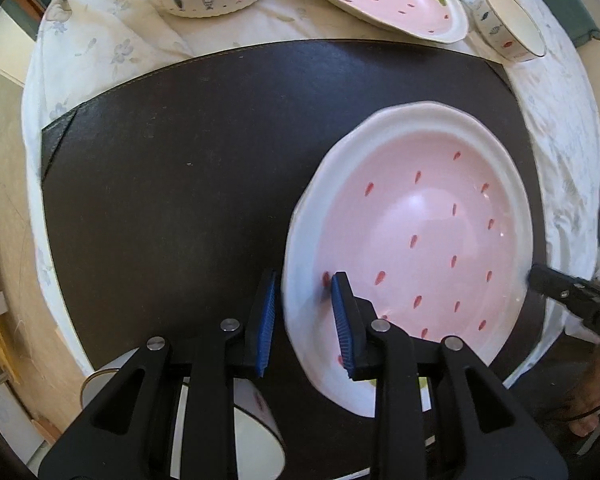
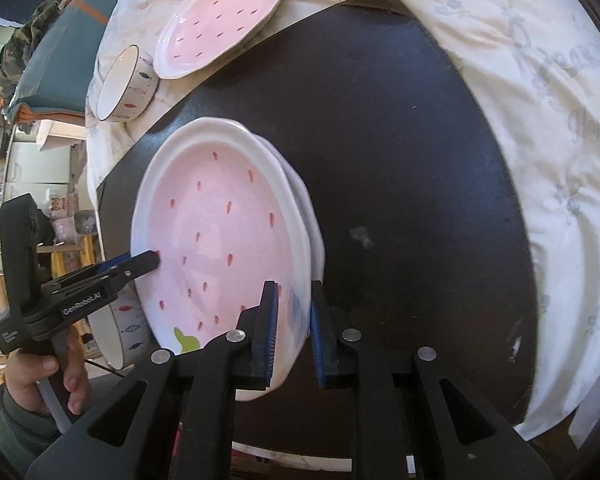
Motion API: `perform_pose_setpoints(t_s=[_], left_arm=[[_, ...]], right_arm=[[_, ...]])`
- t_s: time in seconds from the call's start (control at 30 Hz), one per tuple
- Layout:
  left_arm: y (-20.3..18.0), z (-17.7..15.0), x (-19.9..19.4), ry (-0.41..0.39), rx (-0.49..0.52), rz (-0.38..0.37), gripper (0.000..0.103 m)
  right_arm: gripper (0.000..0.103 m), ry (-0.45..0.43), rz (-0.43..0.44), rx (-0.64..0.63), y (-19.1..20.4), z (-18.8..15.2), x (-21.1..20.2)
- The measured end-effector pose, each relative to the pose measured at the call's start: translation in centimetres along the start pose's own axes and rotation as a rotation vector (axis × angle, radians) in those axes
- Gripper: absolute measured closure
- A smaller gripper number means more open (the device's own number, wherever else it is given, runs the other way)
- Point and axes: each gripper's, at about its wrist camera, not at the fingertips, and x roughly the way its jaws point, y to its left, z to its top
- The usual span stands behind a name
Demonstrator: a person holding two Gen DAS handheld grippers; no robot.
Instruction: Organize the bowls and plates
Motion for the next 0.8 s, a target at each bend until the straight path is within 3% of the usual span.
perform_pose_setpoints(t_s=[0.37,0.6,0.8], left_arm=[[-0.1,0.2,-1.2,-0.024,0.003,0.017,0.078],[0.3,0.6,-1.2,-0.044,0.001,0.028,0.078],[-1.8,0.0,-1.0,-0.061,0.055,0.088,0.078]], right_arm=[[0.085,-0.090,-0.044,-0.063,0.8,0.4,-0.7],[0.085,-0.111,-0.193,-0.171,2.8,0.2,0.1],[0.084,-0.105,-0.203,-0.181,2.3,-0.1,0.4]])
